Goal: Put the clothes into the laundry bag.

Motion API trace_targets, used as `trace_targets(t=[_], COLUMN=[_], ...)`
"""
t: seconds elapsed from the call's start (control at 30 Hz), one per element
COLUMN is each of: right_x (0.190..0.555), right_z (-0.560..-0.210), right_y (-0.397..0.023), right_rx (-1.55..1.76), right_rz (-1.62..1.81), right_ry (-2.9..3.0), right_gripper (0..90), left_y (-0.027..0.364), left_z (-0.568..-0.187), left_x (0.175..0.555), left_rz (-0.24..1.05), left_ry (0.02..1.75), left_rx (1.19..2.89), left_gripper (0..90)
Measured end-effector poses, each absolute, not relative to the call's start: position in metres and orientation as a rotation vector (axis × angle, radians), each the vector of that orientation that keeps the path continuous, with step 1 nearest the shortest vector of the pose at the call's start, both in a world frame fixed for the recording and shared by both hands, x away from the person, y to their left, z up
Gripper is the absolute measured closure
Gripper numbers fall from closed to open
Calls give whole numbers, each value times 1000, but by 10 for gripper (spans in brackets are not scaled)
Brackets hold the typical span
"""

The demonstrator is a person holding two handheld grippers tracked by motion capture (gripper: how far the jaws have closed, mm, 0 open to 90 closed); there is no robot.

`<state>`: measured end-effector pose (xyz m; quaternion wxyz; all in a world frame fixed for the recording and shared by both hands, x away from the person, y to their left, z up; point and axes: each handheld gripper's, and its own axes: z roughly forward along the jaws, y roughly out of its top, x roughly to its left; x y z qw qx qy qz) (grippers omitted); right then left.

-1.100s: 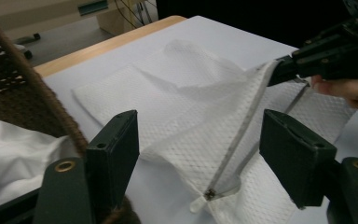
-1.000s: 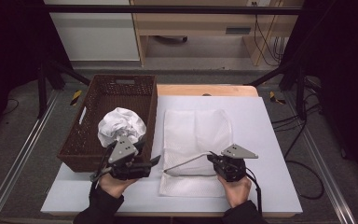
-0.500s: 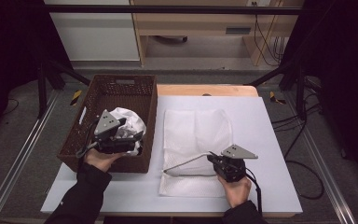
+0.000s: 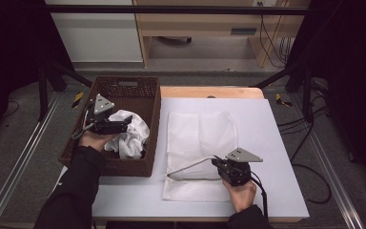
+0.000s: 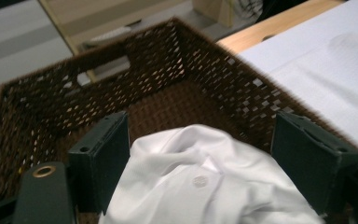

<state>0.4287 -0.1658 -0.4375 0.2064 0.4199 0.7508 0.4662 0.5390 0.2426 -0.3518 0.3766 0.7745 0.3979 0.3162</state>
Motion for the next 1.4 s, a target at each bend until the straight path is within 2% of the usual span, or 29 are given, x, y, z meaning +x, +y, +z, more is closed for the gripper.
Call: trace_targets(t=[0.27,0.77,0.87,0.97,1.27,1.4], right_x=[429,430,430,430,430,430], right_z=[-438,-440,-440,-440,-440,-440], right_y=[-165,-164,-163,-163,-164,-164], right_rx=[1173,1169,1176,1177,1174,1175], right_rz=[1288,1274,1273,1273,1274,1271], right_ry=[2102,2121,2123,2123,2124,2126], right_gripper=[877,871,870,869,867,868], left_y=[250,248,244,241,241,242], left_z=[-380,-414,-418,-420,-417,-417], left_x=[557,573,574,573,575,575], left_rz=[771,490,489,475,287,248], left_ry=[1103,1170,1166,1155,1224,1243], left_rx=[2109,2224,2280,2329,2346,2347], left_gripper=[146,101,116,195,626,714])
